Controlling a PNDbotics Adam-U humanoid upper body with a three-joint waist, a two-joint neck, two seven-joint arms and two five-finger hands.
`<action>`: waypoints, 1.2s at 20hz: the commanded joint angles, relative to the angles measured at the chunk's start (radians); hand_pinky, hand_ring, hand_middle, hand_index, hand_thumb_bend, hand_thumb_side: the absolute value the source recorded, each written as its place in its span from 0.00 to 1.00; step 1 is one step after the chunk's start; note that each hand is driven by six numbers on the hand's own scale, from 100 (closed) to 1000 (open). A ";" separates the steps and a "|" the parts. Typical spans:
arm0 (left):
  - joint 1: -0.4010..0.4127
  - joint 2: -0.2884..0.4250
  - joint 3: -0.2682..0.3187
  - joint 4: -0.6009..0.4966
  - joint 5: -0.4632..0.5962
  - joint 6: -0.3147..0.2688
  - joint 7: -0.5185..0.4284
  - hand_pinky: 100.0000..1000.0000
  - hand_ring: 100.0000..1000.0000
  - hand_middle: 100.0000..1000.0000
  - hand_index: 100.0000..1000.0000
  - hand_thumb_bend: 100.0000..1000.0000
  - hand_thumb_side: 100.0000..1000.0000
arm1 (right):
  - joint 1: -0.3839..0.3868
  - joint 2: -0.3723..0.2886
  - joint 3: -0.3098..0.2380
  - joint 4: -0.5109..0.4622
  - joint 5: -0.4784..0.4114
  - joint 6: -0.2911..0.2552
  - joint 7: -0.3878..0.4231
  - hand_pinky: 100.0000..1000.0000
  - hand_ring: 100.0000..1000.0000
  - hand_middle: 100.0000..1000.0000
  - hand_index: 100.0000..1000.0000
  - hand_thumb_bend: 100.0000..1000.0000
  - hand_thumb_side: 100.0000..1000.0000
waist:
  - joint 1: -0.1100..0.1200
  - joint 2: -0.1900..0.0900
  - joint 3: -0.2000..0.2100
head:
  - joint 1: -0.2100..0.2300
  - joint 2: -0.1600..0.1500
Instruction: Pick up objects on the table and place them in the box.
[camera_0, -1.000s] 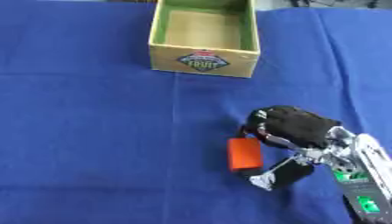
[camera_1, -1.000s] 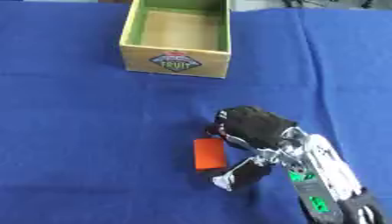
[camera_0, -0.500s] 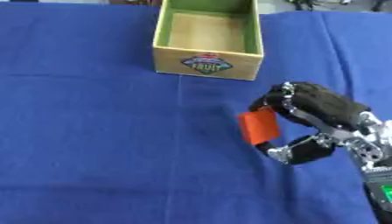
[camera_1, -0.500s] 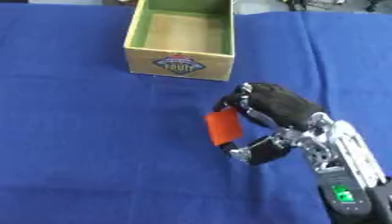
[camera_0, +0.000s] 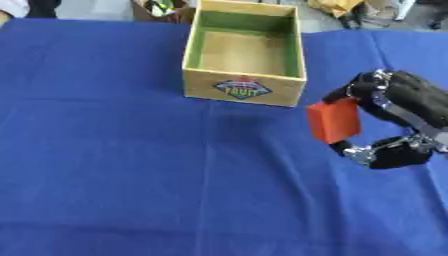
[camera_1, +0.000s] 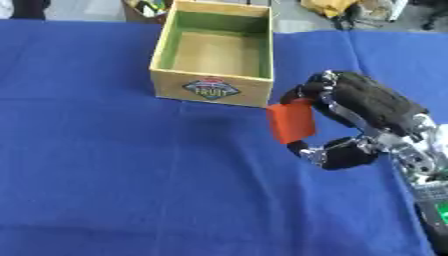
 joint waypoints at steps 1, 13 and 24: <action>0.001 0.009 -0.008 -0.019 0.001 -0.003 -0.008 0.16 0.24 0.35 0.70 0.00 1.00 | -0.024 -0.101 -0.027 -0.017 -0.052 0.035 -0.048 0.59 0.63 0.00 0.07 0.00 0.06 | 0.003 -0.012 0.005 | -0.026 -0.022; -0.012 0.000 -0.021 -0.019 -0.005 -0.015 -0.035 0.15 0.24 0.35 0.70 0.00 1.00 | -0.132 -0.261 -0.044 0.022 -0.222 0.202 -0.219 0.59 0.62 0.00 0.06 0.00 0.06 | -0.008 0.039 0.055 | -0.119 -0.043; -0.021 -0.001 -0.027 -0.019 -0.015 -0.034 -0.057 0.14 0.23 0.35 0.71 0.00 1.00 | -0.269 -0.349 -0.016 0.226 -0.377 0.191 -0.374 0.58 0.62 0.00 0.07 0.00 0.06 | -0.043 0.083 0.151 | -0.174 -0.096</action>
